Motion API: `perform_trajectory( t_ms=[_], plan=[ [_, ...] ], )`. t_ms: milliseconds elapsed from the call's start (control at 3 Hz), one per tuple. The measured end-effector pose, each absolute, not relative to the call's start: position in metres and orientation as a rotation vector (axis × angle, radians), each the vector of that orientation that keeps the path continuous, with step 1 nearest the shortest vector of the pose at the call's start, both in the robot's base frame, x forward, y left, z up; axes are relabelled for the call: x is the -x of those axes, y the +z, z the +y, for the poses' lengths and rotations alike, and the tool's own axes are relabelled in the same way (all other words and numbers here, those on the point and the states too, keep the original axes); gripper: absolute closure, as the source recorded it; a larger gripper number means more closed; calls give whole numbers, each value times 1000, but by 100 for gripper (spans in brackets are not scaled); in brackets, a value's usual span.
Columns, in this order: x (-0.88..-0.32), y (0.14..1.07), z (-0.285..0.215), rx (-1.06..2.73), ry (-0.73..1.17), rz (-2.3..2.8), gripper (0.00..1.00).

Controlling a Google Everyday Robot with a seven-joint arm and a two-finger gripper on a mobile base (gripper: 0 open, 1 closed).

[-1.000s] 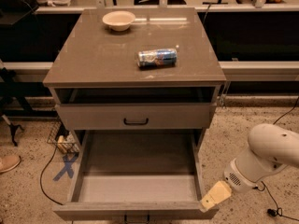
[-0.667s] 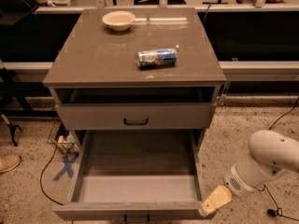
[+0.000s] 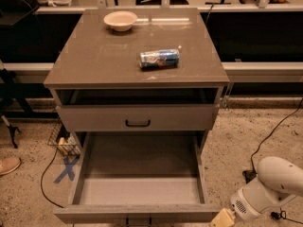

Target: Close middle drawer

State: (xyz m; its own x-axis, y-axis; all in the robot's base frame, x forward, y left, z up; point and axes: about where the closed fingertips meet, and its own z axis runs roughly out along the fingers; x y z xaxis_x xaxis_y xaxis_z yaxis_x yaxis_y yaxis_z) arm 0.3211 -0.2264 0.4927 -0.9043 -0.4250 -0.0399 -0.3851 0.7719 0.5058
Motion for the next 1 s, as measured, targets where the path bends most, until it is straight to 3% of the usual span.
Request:
perform_trajectory(
  t_ms=[667, 1000],
  plan=[
    [-315, 437, -198, -535, -852, -2854, 95],
    [-351, 420, -170, -416, -839, -2978, 100]
  ],
)
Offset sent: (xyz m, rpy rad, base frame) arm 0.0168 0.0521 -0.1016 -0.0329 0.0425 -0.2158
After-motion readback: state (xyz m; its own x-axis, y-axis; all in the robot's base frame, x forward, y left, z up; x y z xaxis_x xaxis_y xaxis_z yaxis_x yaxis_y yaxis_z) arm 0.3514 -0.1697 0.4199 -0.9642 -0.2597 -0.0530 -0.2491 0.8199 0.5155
